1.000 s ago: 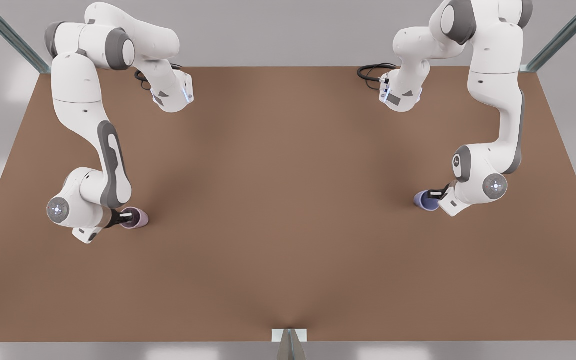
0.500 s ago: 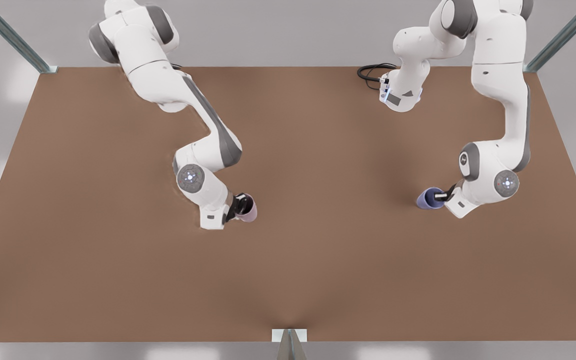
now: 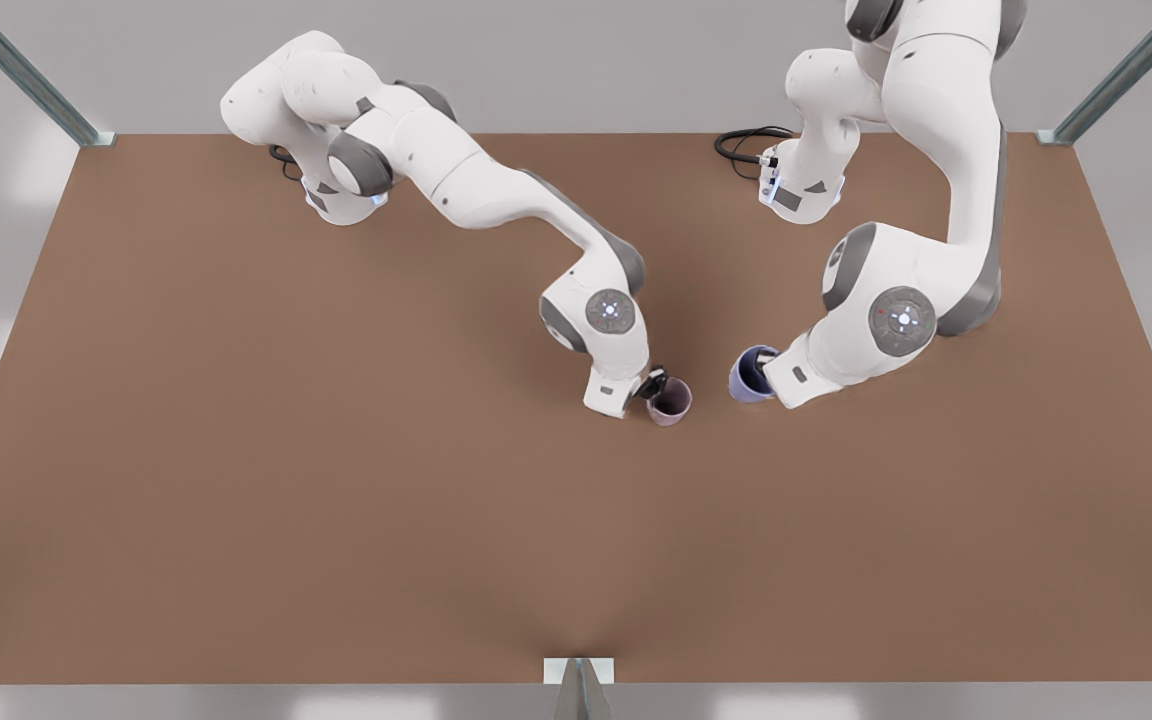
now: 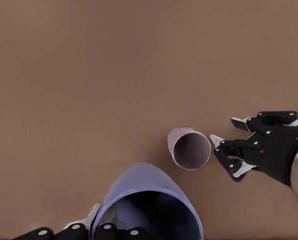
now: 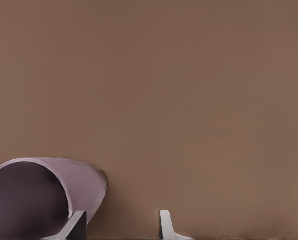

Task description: Stack the cups, with the pink cup at the bottom and the purple cup at the top

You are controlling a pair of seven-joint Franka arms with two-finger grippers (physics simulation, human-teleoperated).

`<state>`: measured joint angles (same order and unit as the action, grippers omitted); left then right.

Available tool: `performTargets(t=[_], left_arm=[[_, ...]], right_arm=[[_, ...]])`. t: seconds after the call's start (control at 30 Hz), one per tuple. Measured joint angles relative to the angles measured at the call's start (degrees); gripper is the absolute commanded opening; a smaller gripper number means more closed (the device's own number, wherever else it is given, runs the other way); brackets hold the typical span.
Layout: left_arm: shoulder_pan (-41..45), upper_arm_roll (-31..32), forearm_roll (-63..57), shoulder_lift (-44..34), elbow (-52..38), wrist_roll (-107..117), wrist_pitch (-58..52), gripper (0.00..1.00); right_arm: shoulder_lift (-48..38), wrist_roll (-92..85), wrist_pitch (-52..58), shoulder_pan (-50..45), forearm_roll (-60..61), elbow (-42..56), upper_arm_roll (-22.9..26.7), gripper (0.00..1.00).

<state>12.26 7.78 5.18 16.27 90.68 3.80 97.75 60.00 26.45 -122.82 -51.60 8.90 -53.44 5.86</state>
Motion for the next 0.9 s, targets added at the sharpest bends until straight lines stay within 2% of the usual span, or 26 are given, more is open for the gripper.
performTargets(t=[0.2, 0.4, 0.5, 0.57, 0.7, 0.83, 0.9], left_arm=[[0.0, 3.17, 1.32, 0.35, -0.1, 7.67, -2.44, 0.21], [1.22, 3.45, 2.56, 3.01, 0.0, 13.21, -2.4, 0.21], [1.28, 3.4, 2.49, 4.93, 0.04, 15.35, -1.28, 0.21], [1.27, 3.31, 2.35, 6.2, 0.05, 16.59, -0.43, 0.21], [1.27, 3.3, 2.24, 7.95, 0.02, 18.72, 1.55, 0.21], [1.43, 3.35, 2.43, 8.74, -0.1, 20.6, 3.55, 0.21], [1.82, 3.36, 2.61, 9.12, -0.94, 21.64, 4.26, 0.21]], right_arm=[[-0.63, 8.2, 1.14, 0.15, 1.31, -1.04, 1.82, 0.85], [-14.03, 9.56, 4.43, 7.31, 1.61, -13.0, 3.26, 0.88], [-20.52, 8.44, 6.29, 11.02, 1.79, -20.28, 2.81, 0.93], [-28.61, 6.23, 7.28, 17.0, 1.74, -28.49, 2.86, 1.0], [-43.36, -0.44, 13.27, 36.49, 1.69, -33.94, 3.41, 1.0], [-48.52, -7.1, 19.77, 44.54, -0.78, -33.81, 3.65, 1.0], [-49.72, -9.89, 22.63, 45.59, -2.31, -33.29, 3.69, 1.0]])
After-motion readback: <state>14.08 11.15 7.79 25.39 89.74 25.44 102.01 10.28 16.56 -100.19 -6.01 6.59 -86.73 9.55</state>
